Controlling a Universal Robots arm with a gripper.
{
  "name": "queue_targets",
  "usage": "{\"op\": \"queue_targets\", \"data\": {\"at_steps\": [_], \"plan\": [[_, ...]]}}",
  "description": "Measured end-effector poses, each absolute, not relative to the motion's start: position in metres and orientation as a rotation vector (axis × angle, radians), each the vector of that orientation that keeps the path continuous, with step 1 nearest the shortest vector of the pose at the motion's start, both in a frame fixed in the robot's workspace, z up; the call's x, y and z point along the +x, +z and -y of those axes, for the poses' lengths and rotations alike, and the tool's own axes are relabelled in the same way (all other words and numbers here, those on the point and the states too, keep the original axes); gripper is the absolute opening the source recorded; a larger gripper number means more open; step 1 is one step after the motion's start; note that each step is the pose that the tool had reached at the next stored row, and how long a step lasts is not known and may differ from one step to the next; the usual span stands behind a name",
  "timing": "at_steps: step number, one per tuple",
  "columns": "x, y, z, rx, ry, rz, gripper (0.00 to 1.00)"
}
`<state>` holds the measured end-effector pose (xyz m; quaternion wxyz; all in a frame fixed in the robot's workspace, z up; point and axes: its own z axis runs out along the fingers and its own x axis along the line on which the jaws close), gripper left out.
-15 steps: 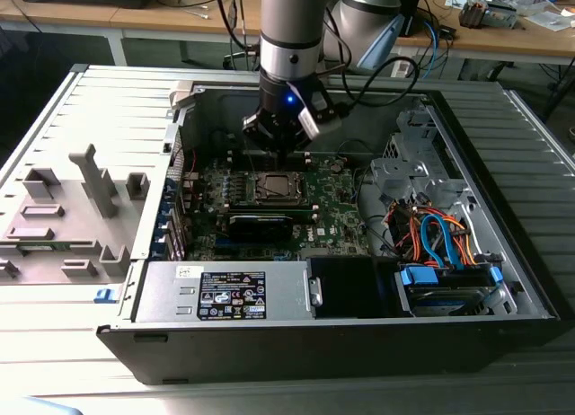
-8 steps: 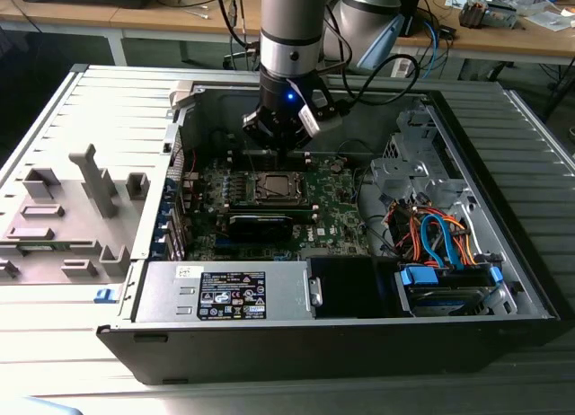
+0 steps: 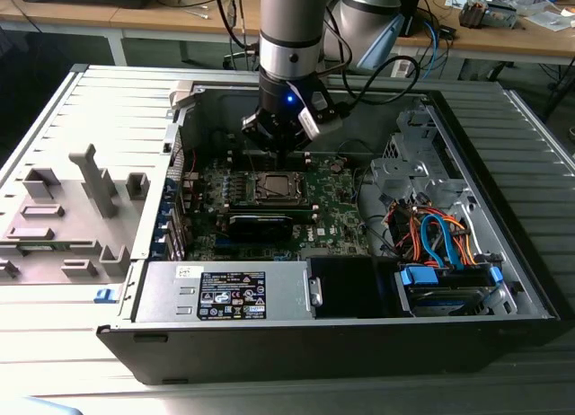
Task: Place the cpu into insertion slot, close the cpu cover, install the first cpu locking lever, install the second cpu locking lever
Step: 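Install the first cpu locking lever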
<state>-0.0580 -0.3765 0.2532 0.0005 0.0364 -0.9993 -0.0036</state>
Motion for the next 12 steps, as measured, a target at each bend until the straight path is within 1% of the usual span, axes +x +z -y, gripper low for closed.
{"op": "queue_targets", "data": {"at_steps": [12], "plan": [[-0.0639, 0.2532, 0.3772, 0.114, -0.011, 3.138, 0.11]]}}
